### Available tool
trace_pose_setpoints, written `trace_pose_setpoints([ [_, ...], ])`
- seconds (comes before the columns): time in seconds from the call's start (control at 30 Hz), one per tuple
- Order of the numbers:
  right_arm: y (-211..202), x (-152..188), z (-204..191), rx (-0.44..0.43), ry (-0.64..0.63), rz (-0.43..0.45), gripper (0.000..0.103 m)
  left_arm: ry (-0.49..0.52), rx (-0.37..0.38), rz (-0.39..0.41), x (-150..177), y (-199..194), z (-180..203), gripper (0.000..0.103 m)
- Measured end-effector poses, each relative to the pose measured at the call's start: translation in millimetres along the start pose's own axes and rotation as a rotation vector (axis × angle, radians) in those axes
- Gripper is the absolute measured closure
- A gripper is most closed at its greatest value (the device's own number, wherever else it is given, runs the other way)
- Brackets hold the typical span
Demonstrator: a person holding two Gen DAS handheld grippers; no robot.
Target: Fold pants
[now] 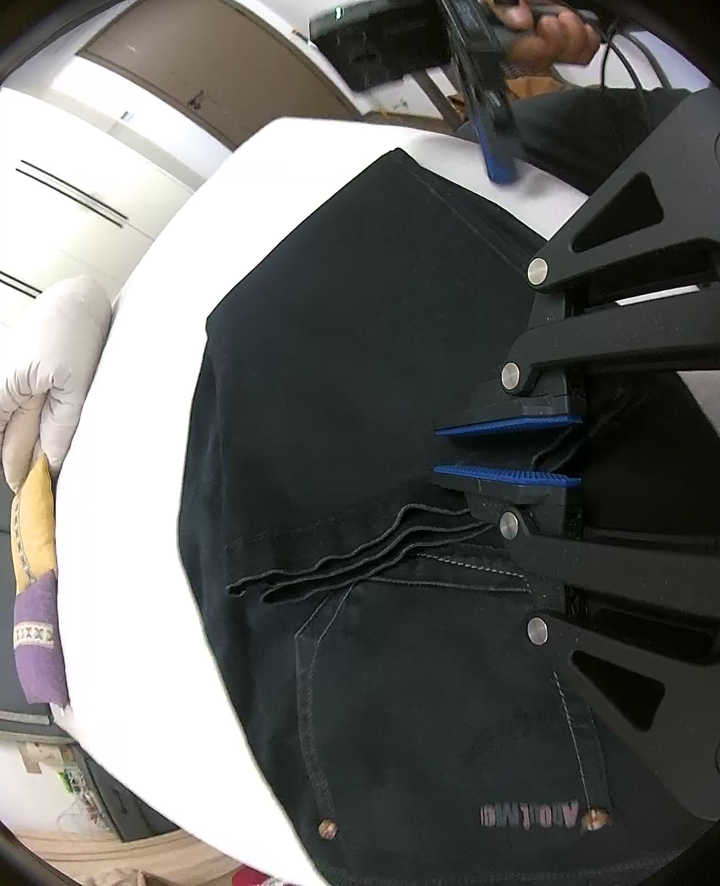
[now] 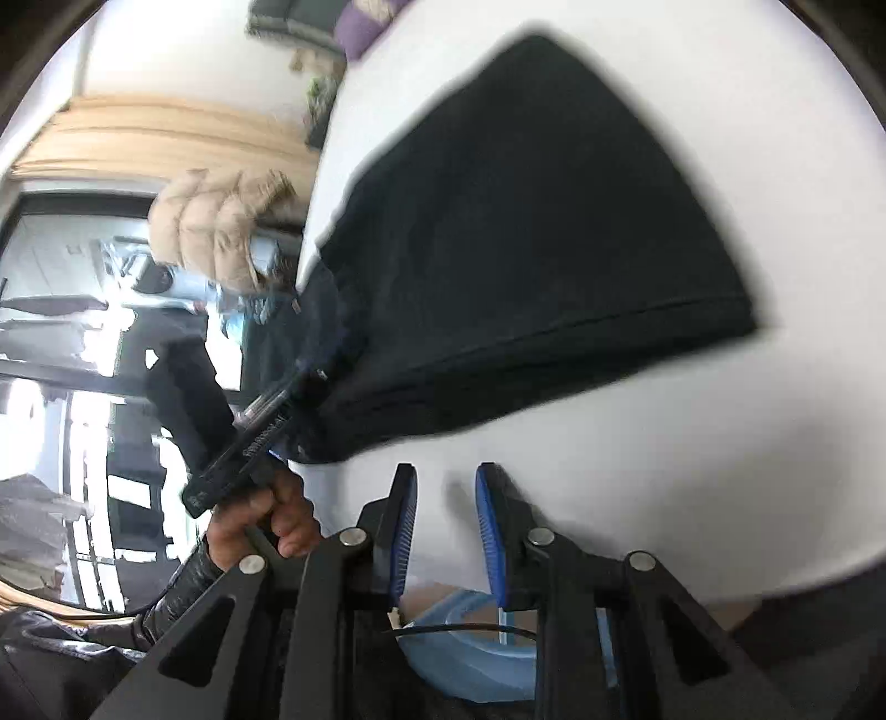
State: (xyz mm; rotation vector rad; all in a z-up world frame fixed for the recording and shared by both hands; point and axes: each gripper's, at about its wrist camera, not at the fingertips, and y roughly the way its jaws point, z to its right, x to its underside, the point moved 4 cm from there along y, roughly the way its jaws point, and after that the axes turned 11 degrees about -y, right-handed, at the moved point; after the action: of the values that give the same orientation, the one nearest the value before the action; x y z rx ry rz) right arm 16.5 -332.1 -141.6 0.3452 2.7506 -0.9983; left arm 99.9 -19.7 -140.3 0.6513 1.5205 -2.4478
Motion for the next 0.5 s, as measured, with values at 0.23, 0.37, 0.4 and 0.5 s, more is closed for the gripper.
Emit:
trace_pose_setpoints([
  [0.23,-8,-56,7,-0.119,0.076,0.162,0.072,-0.025,0.146,-0.014,-19,3,48,0.092],
  [0.37,42,-67,33,-0.132,0.143,0.026,0.085,-0.029,0.157,-0.087,3,34,44,0.092],
  [0.4,44,-70,36,-0.120,0.148,0.012,0.092,-0.026,0.160,-0.087,5,32,43,0.092],
  [0.5,50,-82,44,-0.125,0.128,-0.030,0.093,-0.017,0.161,-0.090,4,31,39,0.092],
])
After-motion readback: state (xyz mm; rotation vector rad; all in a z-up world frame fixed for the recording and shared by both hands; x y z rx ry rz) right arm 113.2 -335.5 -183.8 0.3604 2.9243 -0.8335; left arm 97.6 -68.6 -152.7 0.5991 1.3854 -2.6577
